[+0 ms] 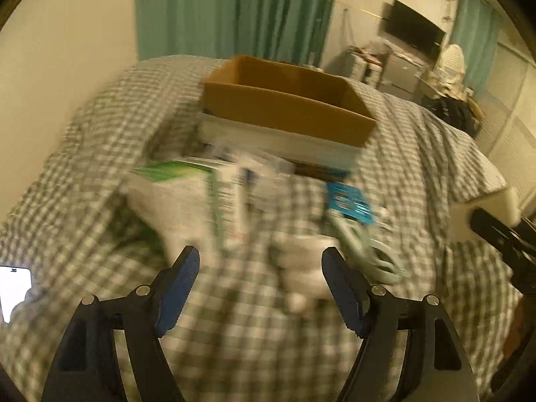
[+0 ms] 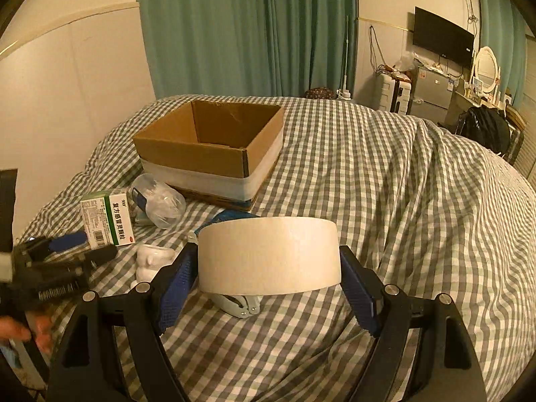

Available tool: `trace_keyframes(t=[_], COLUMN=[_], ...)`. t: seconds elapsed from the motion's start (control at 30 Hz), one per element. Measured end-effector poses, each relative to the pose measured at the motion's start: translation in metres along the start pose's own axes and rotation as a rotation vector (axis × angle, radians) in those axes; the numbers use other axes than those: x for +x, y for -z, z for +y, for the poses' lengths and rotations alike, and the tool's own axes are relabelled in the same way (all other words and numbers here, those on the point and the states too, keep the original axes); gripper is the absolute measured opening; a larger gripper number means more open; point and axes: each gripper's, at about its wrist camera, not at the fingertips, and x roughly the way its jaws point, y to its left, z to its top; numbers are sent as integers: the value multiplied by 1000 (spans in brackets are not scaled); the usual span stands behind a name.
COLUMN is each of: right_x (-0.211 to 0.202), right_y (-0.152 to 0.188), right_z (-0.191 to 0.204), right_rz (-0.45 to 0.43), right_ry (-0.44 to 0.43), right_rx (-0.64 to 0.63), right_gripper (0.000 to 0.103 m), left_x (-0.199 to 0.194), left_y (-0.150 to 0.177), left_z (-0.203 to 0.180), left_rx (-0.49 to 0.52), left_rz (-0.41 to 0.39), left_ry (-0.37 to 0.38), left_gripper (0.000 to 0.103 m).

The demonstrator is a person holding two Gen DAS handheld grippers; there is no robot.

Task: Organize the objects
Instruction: 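Grasp the white ceramic figurine with the left tool while the right tool holds the tape, then lower the figurine into the cardboard box with the left tool while the right tool drops the tape in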

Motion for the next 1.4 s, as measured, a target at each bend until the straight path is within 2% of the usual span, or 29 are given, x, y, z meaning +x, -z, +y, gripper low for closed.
trace_keyframes(t=[0.1, 0.2, 0.27, 0.33, 0.47, 0.63, 0.77, 0.9, 1.1, 1.23, 1.4], right_x=[6, 11, 14, 15, 15, 8, -1, -7, 12, 48, 100], right_y=[5, 9, 11, 12, 10, -8, -37, -83, -151, -189, -213], right_z=[-6, -14, -19, -22, -24, -17, -8, 3, 18, 18, 11], right_rz=[14, 28, 36, 41, 39, 9, -47, -123, -215, -224, -197], right_ry=[-15, -27, -34, -37, -38, -45, -60, -76, -107, -122, -125], right_rx=[11, 22, 29, 34, 29, -9, -52, -90, -116, -100, -41], right_gripper=[81, 81, 81, 81, 81, 81, 81, 81, 81, 81, 81], left_x=[14, 36, 51, 60, 57, 34, 11, 0, -1, 17, 62], left_y=[6, 9, 8, 7, 2, -21, -56, -95, -162, -196, -215], left_z=[-26, -45, -50, -52, -57, -60, -57, -53, -42, -34, -24], left_rx=[52, 114, 128, 143, 183, 218, 223, 211, 195, 185, 186], left_rz=[27, 56, 80, 92, 95, 22, -68, -135, -244, -258, -212], left_ry=[23, 13, 9, 1, 19, 22, 38, 58, 46, 17, -13], left_gripper=[78, 77, 69, 43, 43, 43, 43, 43, 43, 43, 43])
